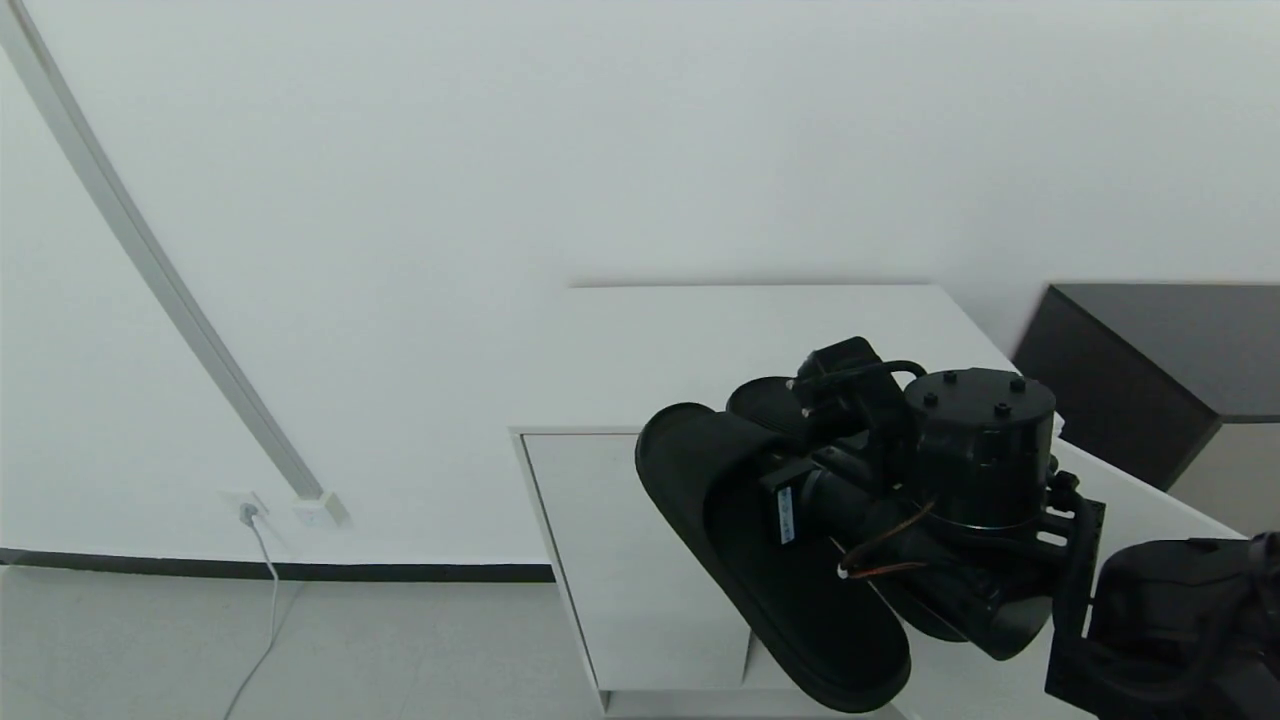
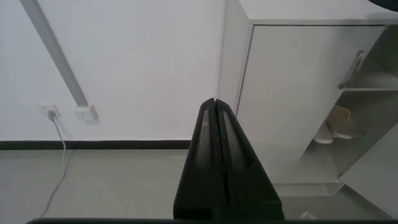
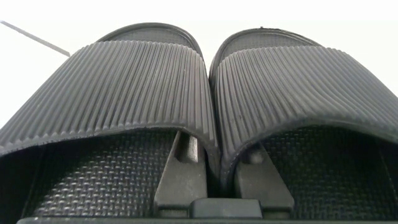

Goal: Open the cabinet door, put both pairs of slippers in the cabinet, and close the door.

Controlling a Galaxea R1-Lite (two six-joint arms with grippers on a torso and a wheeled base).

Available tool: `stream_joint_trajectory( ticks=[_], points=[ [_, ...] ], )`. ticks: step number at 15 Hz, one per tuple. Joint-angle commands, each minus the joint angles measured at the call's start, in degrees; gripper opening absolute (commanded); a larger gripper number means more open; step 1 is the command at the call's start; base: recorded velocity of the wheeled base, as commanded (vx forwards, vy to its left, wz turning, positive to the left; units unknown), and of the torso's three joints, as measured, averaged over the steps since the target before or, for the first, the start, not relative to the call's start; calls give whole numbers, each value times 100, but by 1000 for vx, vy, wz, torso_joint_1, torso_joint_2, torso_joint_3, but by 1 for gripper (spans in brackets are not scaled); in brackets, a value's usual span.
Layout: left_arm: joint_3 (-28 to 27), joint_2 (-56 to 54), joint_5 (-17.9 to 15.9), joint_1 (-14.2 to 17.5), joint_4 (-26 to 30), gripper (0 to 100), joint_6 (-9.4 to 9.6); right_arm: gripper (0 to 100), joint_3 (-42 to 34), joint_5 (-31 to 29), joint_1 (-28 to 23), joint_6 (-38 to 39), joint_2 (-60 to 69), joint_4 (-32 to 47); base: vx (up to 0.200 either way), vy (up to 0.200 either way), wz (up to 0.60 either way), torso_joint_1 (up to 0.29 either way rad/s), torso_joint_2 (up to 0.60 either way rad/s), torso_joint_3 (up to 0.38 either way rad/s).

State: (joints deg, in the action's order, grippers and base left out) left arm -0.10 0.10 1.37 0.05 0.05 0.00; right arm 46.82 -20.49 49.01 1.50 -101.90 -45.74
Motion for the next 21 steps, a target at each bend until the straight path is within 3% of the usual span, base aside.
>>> stream_joint_trajectory(
  ticks=[1,11,21],
  points=[
    [1,-1,4,4,4,0,0,0,-24,1,39,-1,21,4,0,-200,0,-2,2,-2],
    [1,-1,4,4,4,0,0,0,-209,1,241,-1,215,4,0,-200,0,2,3,4],
    [1,-1,-5,4,4,0,0,0,-481,10,197,-150,197,-269,0,0,0,0,0,0]
  ],
)
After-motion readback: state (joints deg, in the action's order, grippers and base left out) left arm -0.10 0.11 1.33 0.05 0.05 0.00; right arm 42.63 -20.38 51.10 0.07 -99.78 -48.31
